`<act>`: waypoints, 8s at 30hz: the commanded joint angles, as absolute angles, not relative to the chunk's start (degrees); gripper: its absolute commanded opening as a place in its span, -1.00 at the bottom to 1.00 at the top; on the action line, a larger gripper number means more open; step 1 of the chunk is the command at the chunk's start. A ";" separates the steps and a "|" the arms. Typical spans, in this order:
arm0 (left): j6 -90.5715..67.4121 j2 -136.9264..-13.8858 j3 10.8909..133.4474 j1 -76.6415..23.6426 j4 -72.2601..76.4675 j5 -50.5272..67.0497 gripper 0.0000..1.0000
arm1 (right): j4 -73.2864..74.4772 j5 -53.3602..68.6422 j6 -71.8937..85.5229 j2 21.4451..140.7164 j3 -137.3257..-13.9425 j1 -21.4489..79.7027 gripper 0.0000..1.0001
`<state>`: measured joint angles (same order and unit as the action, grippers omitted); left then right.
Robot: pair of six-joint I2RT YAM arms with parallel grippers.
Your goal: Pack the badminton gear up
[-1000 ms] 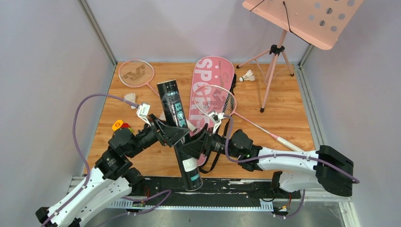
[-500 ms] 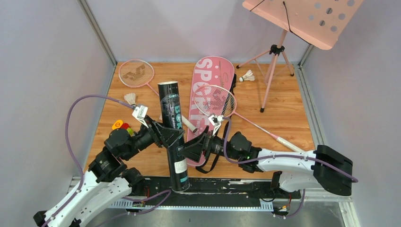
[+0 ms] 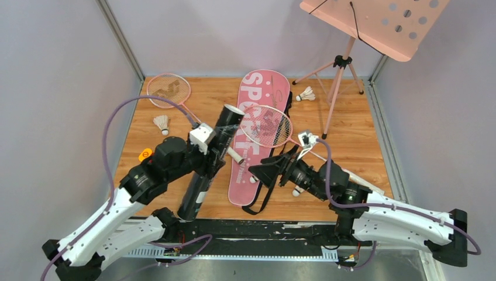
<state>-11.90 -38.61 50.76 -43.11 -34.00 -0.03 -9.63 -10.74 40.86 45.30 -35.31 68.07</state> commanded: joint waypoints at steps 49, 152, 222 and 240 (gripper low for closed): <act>26.62 -32.49 41.57 -58.52 -34.23 -0.57 -0.20 | 7.41 -5.71 26.91 36.29 -47.18 68.12 -1.00; 15.45 -20.12 38.43 -58.50 -32.43 -3.23 -0.16 | 9.62 19.11 23.74 53.56 -40.63 37.97 -1.00; 25.00 -34.31 43.38 -58.52 -31.65 3.60 -0.08 | -5.00 36.20 25.69 51.74 -44.21 45.63 -1.00; 23.33 -28.30 38.91 -58.53 -32.16 1.22 -0.08 | 9.93 23.07 26.52 42.44 -44.32 45.62 -0.07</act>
